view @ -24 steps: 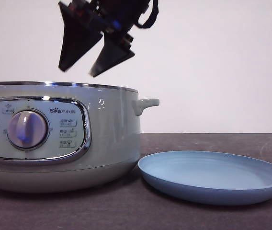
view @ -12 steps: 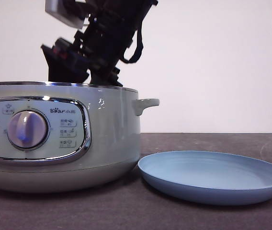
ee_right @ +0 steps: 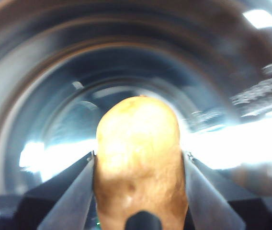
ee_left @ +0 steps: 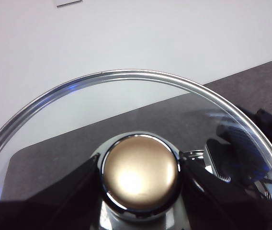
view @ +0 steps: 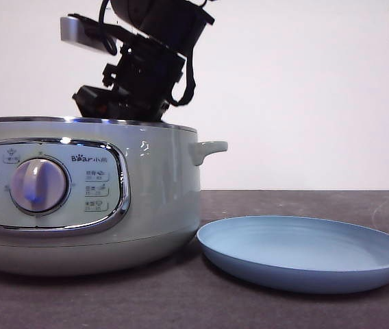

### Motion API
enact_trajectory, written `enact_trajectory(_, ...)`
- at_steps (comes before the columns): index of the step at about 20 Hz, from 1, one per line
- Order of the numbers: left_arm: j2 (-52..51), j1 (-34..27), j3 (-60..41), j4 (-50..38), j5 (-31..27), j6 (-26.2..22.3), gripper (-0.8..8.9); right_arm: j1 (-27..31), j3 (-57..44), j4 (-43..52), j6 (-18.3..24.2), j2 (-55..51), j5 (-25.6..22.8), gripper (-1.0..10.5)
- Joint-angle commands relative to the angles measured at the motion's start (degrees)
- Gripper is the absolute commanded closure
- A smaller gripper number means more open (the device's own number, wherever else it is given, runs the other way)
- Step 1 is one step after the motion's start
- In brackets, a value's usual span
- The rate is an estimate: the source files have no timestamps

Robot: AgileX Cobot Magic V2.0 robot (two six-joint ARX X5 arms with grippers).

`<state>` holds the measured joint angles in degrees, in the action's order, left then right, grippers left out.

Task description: Take the potato out from the steamer,put the potato on the plate,close the lid

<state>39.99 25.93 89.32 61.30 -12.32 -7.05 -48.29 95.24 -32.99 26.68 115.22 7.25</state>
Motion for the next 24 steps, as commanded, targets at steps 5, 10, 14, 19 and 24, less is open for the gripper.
enact_trajectory(5,0.2,0.0,0.7,-6.2,-0.1,-0.7,8.21,1.9,9.2,-6.9,-1.6,-7.1,0.1,9.6)
enact_trajectory(10,4.3,0.0,0.7,-10.0,0.5,-0.7,8.21,10.7,9.2,-15.4,-8.2,-21.4,0.3,9.6)
enact_trajectory(14,9.1,0.0,0.7,-12.2,1.2,-0.7,8.21,20.2,9.1,-26.4,-9.3,-26.9,5.7,9.6)
enact_trajectory(19,15.1,0.0,0.7,-15.8,5.6,-0.7,8.22,29.9,2.8,-29.5,-13.2,-29.6,12.3,9.6)
enact_trajectory(24,20.1,0.0,0.7,-17.6,8.2,-0.7,8.21,29.6,-13.0,-22.4,-15.8,-29.7,12.3,9.6)
